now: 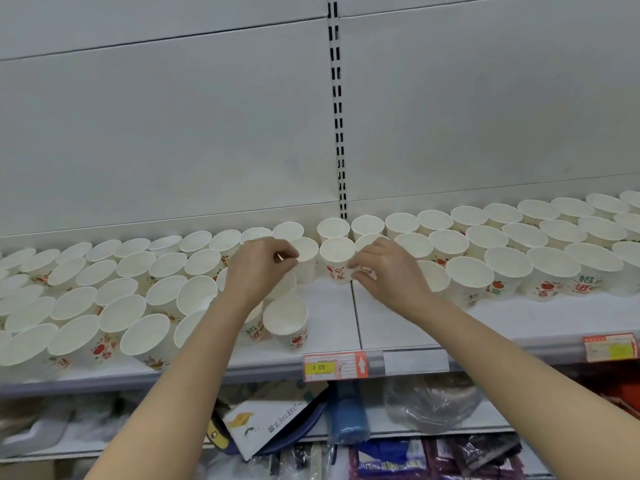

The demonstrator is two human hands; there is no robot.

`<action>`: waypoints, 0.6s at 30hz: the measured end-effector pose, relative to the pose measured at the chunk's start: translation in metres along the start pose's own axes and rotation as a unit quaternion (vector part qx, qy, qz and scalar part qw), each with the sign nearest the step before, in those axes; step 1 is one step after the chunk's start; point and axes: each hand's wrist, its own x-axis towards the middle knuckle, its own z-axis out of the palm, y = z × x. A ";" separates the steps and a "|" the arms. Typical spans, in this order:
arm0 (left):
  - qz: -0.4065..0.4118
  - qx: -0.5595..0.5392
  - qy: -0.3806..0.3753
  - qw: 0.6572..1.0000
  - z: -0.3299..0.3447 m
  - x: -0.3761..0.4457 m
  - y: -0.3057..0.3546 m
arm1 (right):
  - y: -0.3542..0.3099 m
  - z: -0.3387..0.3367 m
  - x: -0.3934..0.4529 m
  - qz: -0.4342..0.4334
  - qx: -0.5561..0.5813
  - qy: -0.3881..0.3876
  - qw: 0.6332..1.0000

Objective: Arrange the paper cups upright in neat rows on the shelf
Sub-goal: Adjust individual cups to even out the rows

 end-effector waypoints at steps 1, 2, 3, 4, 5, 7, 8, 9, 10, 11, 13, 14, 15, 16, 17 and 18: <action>-0.013 -0.018 0.007 1.000 -0.006 -0.007 -0.006 | -0.013 0.005 -0.005 -0.015 0.031 -0.002 0.999; -0.022 -0.032 0.012 0.999 -0.010 -0.015 -0.012 | -0.027 0.012 -0.011 -0.030 0.061 -0.011 0.998; -0.030 -0.042 0.014 0.999 -0.012 -0.022 -0.017 | -0.041 0.019 -0.016 -0.046 0.086 -0.025 0.995; -0.035 -0.045 0.013 0.998 -0.012 -0.029 -0.020 | -0.055 0.025 -0.020 -0.066 0.102 -0.038 0.992; -0.038 -0.044 0.009 0.998 -0.012 -0.034 -0.023 | -0.067 0.033 -0.023 -0.089 0.106 -0.047 0.989; -0.042 -0.046 0.002 0.998 -0.009 -0.040 -0.026 | -0.082 0.044 -0.025 -0.127 0.091 -0.055 0.986; -0.041 -0.050 -0.001 0.998 -0.008 -0.040 -0.026 | -0.084 0.047 -0.024 -0.137 0.081 -0.056 0.986; -0.038 -0.051 -0.003 0.998 -0.007 -0.040 -0.026 | -0.084 0.047 -0.025 -0.140 0.075 -0.057 0.986; -0.034 -0.049 -0.007 0.998 -0.006 -0.038 -0.025 | -0.083 0.045 -0.025 -0.139 0.071 -0.059 0.986; -0.030 -0.047 -0.014 0.998 -0.006 -0.037 -0.024 | -0.082 0.042 -0.026 -0.134 0.067 -0.063 0.987; -0.021 -0.039 -0.039 0.998 -0.007 -0.033 -0.025 | -0.080 0.035 -0.028 -0.119 0.057 -0.077 0.988; -0.016 -0.034 -0.057 0.998 -0.007 -0.031 -0.026 | -0.079 0.031 -0.028 -0.105 0.055 -0.079 0.990; -0.007 -0.031 -0.076 0.997 -0.008 -0.029 -0.027 | -0.077 0.027 -0.028 -0.088 0.058 -0.078 0.991; 0.004 -0.029 -0.094 0.995 -0.010 -0.027 -0.028 | -0.074 0.022 -0.028 -0.067 0.064 -0.074 0.993; 0.015 -0.027 -0.111 0.993 -0.011 -0.026 -0.028 | -0.070 0.016 -0.028 -0.045 0.073 -0.067 0.994; 0.024 -0.021 -0.128 0.991 -0.013 -0.026 -0.028 | -0.064 0.009 -0.029 -0.020 0.078 -0.059 0.995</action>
